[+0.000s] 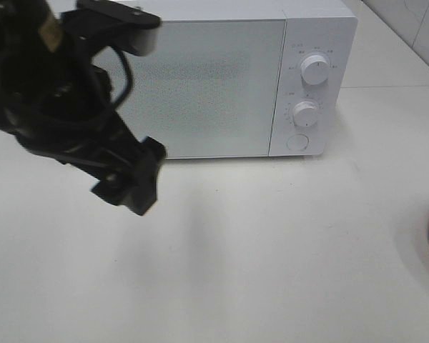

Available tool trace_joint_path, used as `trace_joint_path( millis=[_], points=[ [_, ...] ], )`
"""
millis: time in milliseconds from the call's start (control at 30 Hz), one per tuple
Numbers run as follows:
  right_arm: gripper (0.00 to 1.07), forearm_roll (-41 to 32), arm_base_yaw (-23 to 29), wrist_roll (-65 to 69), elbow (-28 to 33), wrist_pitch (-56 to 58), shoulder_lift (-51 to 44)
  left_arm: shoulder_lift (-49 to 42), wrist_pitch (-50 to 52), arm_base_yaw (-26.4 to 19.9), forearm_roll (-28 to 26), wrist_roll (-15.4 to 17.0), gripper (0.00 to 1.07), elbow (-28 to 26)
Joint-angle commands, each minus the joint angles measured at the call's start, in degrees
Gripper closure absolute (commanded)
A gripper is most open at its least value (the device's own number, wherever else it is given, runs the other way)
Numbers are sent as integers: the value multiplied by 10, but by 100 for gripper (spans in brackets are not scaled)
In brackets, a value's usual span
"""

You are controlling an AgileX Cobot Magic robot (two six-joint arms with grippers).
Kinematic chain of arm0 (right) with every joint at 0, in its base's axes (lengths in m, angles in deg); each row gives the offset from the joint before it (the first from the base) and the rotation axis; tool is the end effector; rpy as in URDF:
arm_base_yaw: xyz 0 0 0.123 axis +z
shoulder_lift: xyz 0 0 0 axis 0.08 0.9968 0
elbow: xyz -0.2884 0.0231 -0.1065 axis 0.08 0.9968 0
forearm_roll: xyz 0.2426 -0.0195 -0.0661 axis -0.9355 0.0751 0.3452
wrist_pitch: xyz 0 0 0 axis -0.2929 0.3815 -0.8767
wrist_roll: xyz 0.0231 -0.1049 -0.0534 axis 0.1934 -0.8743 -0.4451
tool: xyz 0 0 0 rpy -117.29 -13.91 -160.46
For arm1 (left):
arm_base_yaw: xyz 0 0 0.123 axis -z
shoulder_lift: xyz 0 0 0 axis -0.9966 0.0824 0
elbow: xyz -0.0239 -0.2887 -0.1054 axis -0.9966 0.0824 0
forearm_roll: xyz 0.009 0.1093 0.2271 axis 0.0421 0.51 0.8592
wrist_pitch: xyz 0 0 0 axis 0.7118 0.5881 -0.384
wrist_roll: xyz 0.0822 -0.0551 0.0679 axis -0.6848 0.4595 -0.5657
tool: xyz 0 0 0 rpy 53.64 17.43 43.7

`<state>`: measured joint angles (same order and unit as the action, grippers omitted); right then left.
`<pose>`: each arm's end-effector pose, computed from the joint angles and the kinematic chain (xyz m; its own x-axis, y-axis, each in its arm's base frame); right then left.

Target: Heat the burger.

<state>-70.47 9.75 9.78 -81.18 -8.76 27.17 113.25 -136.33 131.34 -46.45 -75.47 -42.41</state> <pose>-0.0001 0.0024 0.2699 -0.4122 0.0798 -0.9076 -0.0608 0.9915 0.1148 0.2115 -0.2136 0.2863 -0.7505 0.6015 -0.2739 0.6257 0.7801 -0.0013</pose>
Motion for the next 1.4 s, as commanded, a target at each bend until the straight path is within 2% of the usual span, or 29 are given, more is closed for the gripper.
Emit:
trace_joint_path(
  millis=[33, 67, 100, 133, 167, 200, 233, 267, 300, 333, 367, 400, 433, 467, 500, 533, 600, 633, 833, 900, 933, 1100, 1133, 1167, 1200, 1300, 1400],
  points=[
    [32, -3, -3, -1, 1, -3, -16, -45, -5, -69, -34, -36, 6, 36],
    [32, -3, -3, -1, 1, -3, -16, -74, -5, -116, -57, -60, 6, 57],
    [32, -3, -3, -1, 1, -3, -16, -74, -5, -116, -57, -60, 6, 57],
    [32, -3, -3, -1, 1, -3, -16, -87, -7, -138, -66, -69, 6, 68],
    [32, -3, -3, -1, 1, -3, -16, -119, -13, -195, -87, -91, 6, 89],
    [32, -3, -3, -1, 1, -3, -16, -119, -13, -195, -87, -91, 6, 89],
    [32, -3, -3, -1, 1, -3, -16, -148, -23, -257, -100, -114, 6, 107],
    [32, -3, -3, -1, 1, -3, -16, -162, -26, -281, -105, -121, 6, 115],
    [32, -3, -3, -1, 1, -3, -16, -162, -26, -281, -105, -121, 6, 115],
    [32, -3, -3, -1, 1, -3, -16, -197, -34, -340, -107, -136, 6, 134],
    [32, -3, -3, -1, 1, -3, -16, -197, -34, -340, -107, -136, 6, 134],
    [32, -3, -3, -1, 1, -3, -16, -214, -37, -363, -107, -139, 6, 142],
    [32, -3, -3, -1, 1, -3, -16, -247, -36, -409, -113, -130, 6, 163],
    [32, -3, -3, -1, 1, -3, -16, -265, -35, -428, -116, -122, 6, 172],
    [32, -3, -3, -1, 1, -3, -16, -265, -35, -428, -116, -122, 6, 172],
    [32, -3, -3, -1, 1, -3, -16, -297, -36, -454, -122, -114, 6, 185],
    [32, -3, -3, -1, 1, -3, -16, -315, -38, -465, -124, -113, 6, 193],
    [32, -3, -3, -1, 1, -3, -16, -353, -46, -479, -122, -113, 6, 206],
    [32, -3, -3, -1, 1, -3, -16, -447, -49, -482, -96, -117, 6, 248],
    [32, -3, -3, -1, 1, -3, -16, -513, -38, -482, -82, -116, 6, 280],
    [32, -3, -3, -1, 1, -3, -16, -513, -38, -482, -82, -116, 6, 280],
    [32, -3, -3, -1, 1, -3, -16, -626, -23, -482, -70, -120, 6, 356],
    [32, -3, -3, -1, 1, -3, -16, -626, -23, -482, -70, -120, 6, 356],
    [32, -3, -3, -1, 1, -3, -16, -661, -15, -481, -69, -125, 6, 383],
    [32, -3, -3, -1, 1, -3, -16, -702, 4, -481, -74, -125, 6, 391],
    [32, -3, -3, -1, 1, -3, -16, -722, 7, -481, -76, -126, 6, 391],
    [32, -3, -3, -1, 1, -3, -16, -810, 32, -481, -69, -125, 6, 410]
  ],
)
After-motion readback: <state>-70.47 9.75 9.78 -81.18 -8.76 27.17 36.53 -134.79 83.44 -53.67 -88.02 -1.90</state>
